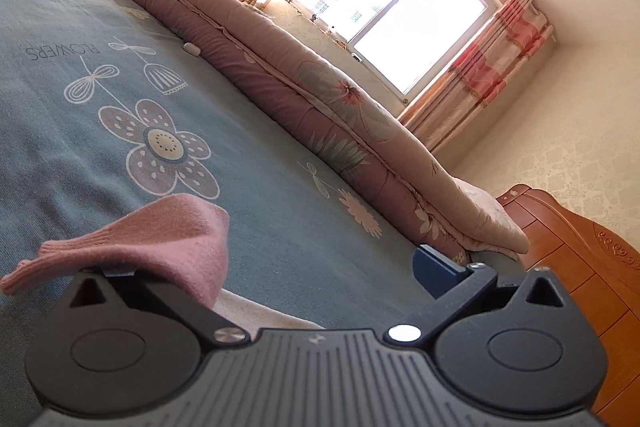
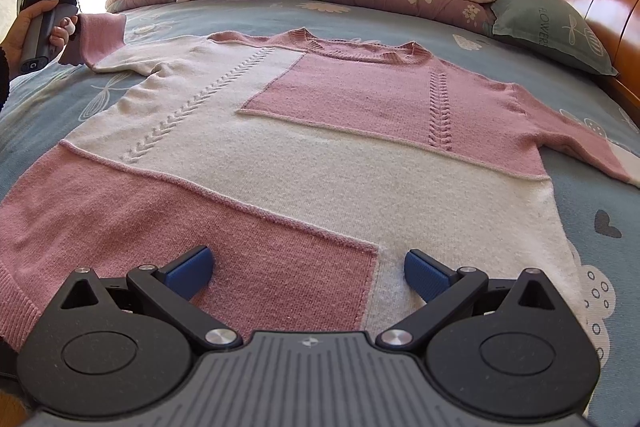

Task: Fold clothes
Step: 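Grasp the pink sleeve cuff with the left tool and lift it, then carry the held pink cuff with the left tool across the sweater body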

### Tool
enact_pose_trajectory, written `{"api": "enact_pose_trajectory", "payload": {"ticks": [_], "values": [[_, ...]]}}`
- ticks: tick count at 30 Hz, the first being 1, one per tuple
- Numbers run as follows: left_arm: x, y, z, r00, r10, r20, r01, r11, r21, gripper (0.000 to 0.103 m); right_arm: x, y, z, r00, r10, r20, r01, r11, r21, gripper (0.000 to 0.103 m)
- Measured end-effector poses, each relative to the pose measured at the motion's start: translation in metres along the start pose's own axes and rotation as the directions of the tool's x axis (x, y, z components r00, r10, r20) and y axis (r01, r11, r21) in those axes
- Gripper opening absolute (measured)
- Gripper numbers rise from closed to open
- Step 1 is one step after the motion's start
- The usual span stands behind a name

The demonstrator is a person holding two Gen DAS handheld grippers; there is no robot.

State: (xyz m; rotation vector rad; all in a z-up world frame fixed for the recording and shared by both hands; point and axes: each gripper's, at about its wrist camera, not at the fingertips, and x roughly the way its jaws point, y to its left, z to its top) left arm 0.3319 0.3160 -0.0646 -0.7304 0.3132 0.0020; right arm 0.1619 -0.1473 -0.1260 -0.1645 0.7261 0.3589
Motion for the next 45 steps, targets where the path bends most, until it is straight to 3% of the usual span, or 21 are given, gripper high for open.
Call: {"api": "enact_pose_trajectory", "payload": {"ticks": [7, 13, 17, 19, 22, 24, 29, 34, 39, 45], "values": [[0.007, -0.033, -0.003, 0.999, -0.039, -0.037, 0.039, 0.999, -0.003, 0.102, -0.024, -0.003, 0.007, 0.99, 0.065, 0.122, -0.066, 0.998, 0.007, 0.103], [0.007, -0.064, -0.008, 0.996, -0.06, -0.071, 0.06, 0.998, -0.003, 0.102, -0.023, -0.009, 0.022, 0.995, 0.095, 0.03, -0.095, 0.995, 0.004, 0.103], [0.005, -0.083, -0.014, 0.994, -0.079, -0.081, 0.08, 0.997, 0.001, 0.102, -0.03, -0.026, 0.044, 0.979, 0.204, -0.001, -0.202, 0.973, 0.11, 0.103], [0.005, -0.091, -0.018, 0.991, -0.1, -0.089, 0.101, 0.995, 0.001, 0.102, -0.03, -0.031, 0.06, 0.973, 0.232, -0.001, -0.23, 0.967, 0.111, 0.103], [0.007, -0.103, -0.023, 0.987, -0.118, -0.107, 0.121, 0.992, 0.02, 0.102, -0.032, -0.032, 0.072, 0.977, 0.211, 0.038, -0.214, 0.974, 0.07, 0.103], [0.009, -0.109, -0.024, 0.986, -0.118, -0.116, 0.122, 0.992, 0.025, 0.102, -0.032, -0.034, 0.067, 0.975, 0.213, 0.068, -0.218, 0.973, 0.08, 0.103], [0.014, -0.119, -0.025, 0.986, -0.097, -0.133, 0.101, 0.994, 0.027, 0.102, -0.02, -0.044, 0.05, 0.963, 0.27, 0.017, -0.27, 0.954, 0.131, 0.103], [0.015, -0.13, -0.026, 0.985, -0.095, -0.141, 0.098, 0.995, 0.014, 0.102, -0.024, -0.048, 0.047, 0.961, 0.276, 0.034, -0.278, 0.952, 0.132, 0.103], [0.025, -0.144, -0.032, 0.985, -0.063, -0.163, 0.065, 0.998, 0.012, 0.102, -0.03, -0.047, 0.041, 0.965, 0.262, 0.035, -0.264, 0.958, 0.11, 0.103], [0.035, -0.16, -0.036, 0.983, -0.05, -0.177, 0.05, 0.999, -0.007, 0.102, -0.035, -0.044, 0.029, 0.954, 0.299, -0.014, -0.297, 0.952, 0.073, 0.103]]}}
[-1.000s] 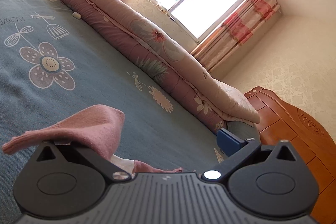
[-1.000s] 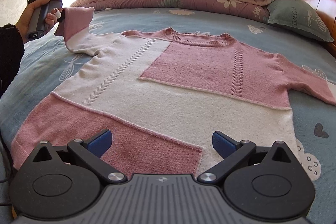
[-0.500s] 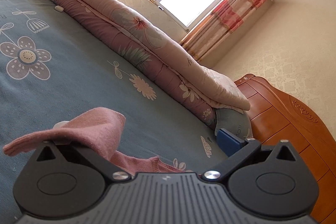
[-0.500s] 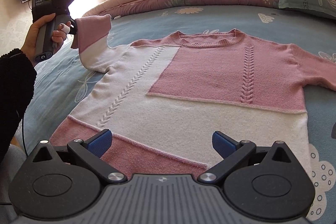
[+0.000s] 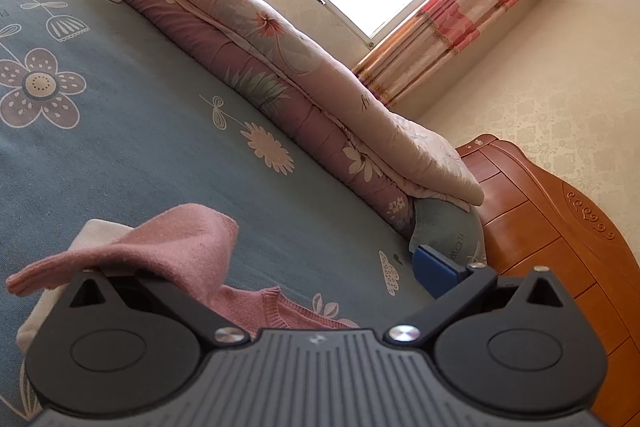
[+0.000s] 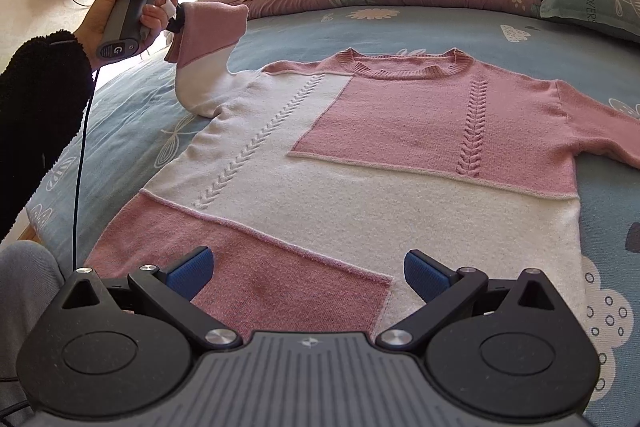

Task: Fold clothes
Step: 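Carry the held pink cuff with the left tool across the sweater body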

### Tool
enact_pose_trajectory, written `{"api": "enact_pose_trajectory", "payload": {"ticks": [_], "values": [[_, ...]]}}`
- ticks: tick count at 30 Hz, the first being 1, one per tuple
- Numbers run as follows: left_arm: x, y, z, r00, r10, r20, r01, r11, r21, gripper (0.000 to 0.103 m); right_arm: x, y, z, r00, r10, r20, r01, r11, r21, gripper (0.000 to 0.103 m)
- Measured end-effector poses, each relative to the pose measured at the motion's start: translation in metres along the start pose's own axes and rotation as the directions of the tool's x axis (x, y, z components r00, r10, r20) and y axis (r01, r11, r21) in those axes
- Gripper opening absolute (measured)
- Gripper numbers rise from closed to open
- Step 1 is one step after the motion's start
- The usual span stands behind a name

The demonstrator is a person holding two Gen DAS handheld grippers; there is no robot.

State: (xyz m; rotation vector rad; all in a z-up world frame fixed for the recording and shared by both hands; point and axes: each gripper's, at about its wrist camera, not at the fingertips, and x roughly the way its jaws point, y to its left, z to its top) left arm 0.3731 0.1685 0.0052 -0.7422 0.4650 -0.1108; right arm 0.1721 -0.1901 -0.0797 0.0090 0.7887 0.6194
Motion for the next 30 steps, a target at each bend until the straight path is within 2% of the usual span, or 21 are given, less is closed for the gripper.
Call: {"api": "enact_pose_trajectory", "payload": {"ticks": [4, 12, 20, 30], "values": [[0.008, -0.013, -0.003, 1.0, 0.008, -0.004, -0.008, 1.0, 0.004, 0.102, -0.006, -0.003, -0.01, 0.999, 0.032, -0.023, -0.032, 0.999, 0.001, 0.103], [0.024, -0.039, -0.014, 1.0, -0.007, -0.018, 0.007, 1.0, -0.001, 0.102, -0.02, -0.021, -0.016, 1.0, 0.002, -0.017, -0.001, 0.998, 0.062, 0.103], [0.037, -0.07, -0.023, 0.999, -0.034, -0.043, 0.035, 0.999, 0.024, 0.102, -0.022, -0.025, -0.023, 0.997, -0.032, -0.067, 0.036, 0.998, 0.049, 0.103], [0.056, -0.102, -0.043, 0.994, -0.05, -0.097, 0.056, 0.996, 0.062, 0.102, -0.029, -0.027, -0.023, 0.998, -0.034, -0.056, 0.037, 0.998, 0.051, 0.103]]}}
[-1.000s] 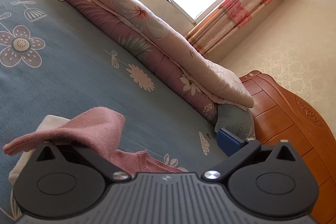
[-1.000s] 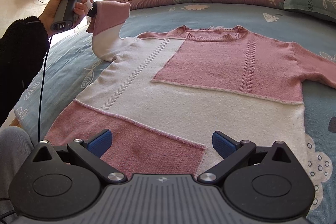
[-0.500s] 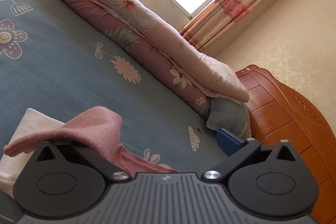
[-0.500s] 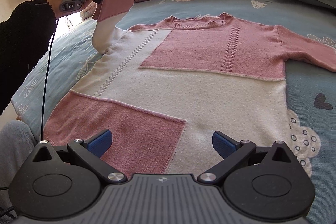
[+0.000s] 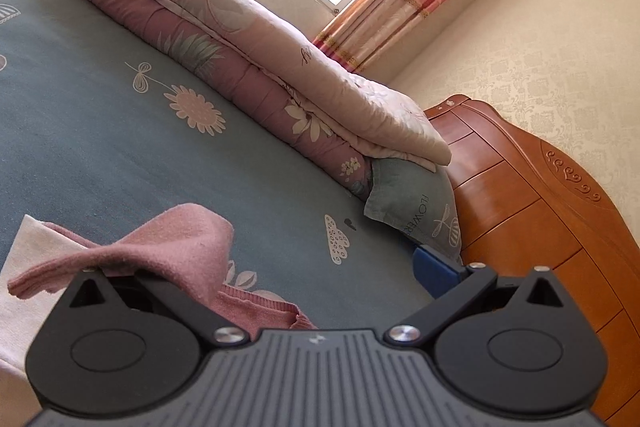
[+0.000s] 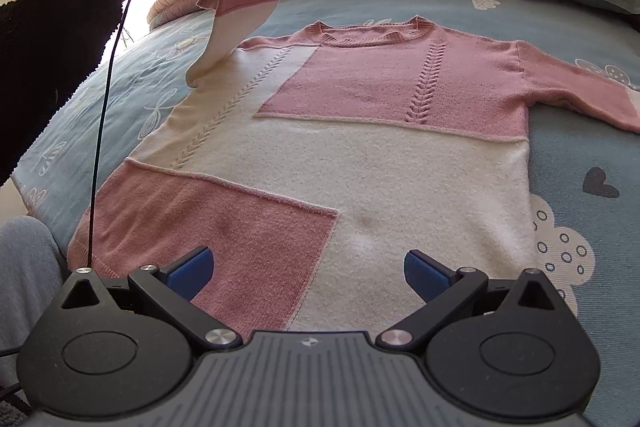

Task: Fold clothes
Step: 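Carry the held pink cuff with the left tool across the sweater body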

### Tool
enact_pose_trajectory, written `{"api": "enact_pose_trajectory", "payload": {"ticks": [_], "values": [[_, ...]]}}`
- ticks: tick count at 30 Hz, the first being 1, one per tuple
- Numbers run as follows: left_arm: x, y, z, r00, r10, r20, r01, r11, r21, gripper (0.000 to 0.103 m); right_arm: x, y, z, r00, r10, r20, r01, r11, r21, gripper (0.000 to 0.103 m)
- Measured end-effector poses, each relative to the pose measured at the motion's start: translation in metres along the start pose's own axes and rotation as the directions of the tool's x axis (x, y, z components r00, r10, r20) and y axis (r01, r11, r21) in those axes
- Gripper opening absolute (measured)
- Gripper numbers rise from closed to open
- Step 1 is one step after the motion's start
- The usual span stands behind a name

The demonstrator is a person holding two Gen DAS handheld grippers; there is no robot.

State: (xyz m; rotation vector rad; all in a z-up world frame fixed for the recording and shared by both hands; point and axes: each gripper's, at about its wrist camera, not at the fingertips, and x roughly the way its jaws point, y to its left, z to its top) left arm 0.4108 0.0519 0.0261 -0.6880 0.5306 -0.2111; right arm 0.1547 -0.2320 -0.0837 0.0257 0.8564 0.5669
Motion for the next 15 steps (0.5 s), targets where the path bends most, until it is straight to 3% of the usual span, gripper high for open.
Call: {"api": "enact_pose_trajectory", "payload": {"ticks": [8, 12, 15], "values": [[0.03, -0.01, -0.025, 0.997, 0.023, -0.078, -0.02, 0.999, 0.034, 0.102, 0.0, 0.001, -0.001, 1.0, -0.015, -0.009, 0.015, 1.0, -0.006, 0.103], [0.041, -0.006, -0.04, 0.988, 0.093, -0.122, -0.079, 0.991, 0.109, 0.102, -0.001, 0.002, -0.001, 1.0, -0.019, -0.008, 0.019, 1.0, -0.011, 0.103], [0.05, 0.002, -0.053, 0.972, 0.165, -0.169, -0.135, 0.976, 0.174, 0.102, -0.002, 0.002, -0.001, 1.0, -0.022, -0.005, 0.022, 1.0, -0.016, 0.103]]}}
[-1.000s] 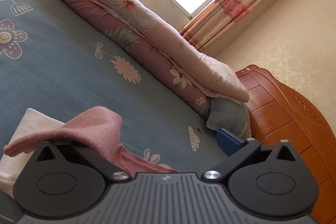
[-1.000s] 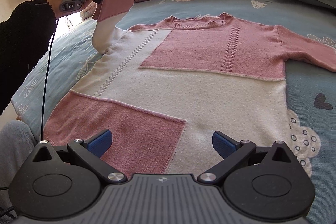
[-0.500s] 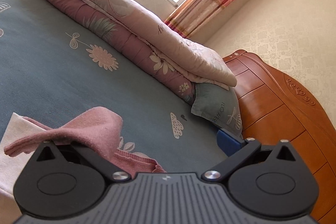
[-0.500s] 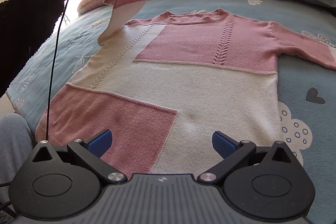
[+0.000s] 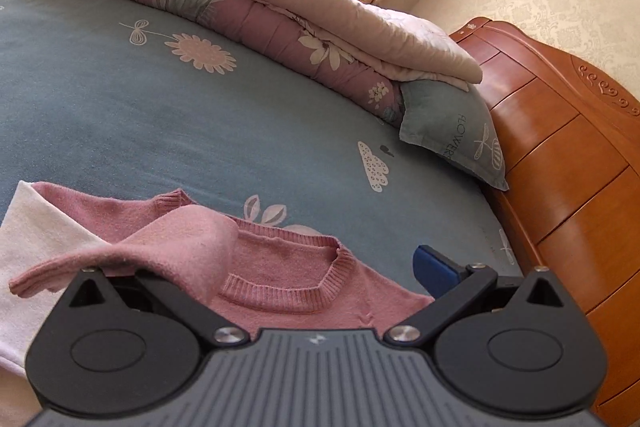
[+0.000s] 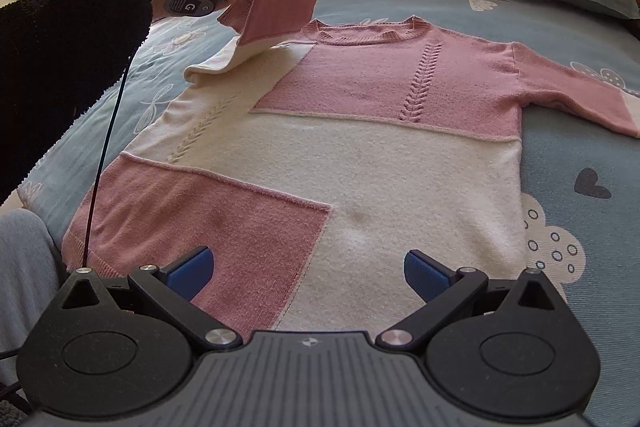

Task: Fold clothes
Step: 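Carry the held pink cuff with the left tool across the sweater body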

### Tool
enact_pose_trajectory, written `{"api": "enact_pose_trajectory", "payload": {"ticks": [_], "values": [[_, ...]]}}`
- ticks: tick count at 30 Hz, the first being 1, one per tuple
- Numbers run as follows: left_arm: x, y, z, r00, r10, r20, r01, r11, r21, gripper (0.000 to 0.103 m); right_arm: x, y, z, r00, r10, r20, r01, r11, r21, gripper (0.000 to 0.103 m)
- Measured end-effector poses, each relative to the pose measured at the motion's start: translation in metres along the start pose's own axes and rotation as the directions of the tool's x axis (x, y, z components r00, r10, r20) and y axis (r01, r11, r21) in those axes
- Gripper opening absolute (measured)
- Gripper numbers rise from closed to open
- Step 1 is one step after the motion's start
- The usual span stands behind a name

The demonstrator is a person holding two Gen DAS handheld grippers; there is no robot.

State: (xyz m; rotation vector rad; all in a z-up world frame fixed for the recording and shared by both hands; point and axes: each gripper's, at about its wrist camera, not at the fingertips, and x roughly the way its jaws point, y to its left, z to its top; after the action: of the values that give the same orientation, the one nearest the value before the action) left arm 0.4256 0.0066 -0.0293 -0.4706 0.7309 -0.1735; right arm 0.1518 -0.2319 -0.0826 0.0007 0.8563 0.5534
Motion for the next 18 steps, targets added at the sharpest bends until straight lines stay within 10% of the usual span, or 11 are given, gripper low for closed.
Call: {"api": "enact_pose_trajectory", "payload": {"ticks": [11, 18], "values": [[0.037, -0.003, -0.053, 0.948, 0.118, -0.296, -0.042, 0.967, 0.25, 0.102, 0.002, 0.005, -0.001, 1.0, -0.015, -0.011, 0.015, 1.0, -0.025, 0.103], [0.017, 0.032, -0.05, 0.971, -0.024, -0.236, 0.021, 1.0, -0.014, 0.102, -0.001, 0.007, -0.001, 1.0, -0.011, -0.003, 0.011, 0.999, -0.036, 0.103]]}}
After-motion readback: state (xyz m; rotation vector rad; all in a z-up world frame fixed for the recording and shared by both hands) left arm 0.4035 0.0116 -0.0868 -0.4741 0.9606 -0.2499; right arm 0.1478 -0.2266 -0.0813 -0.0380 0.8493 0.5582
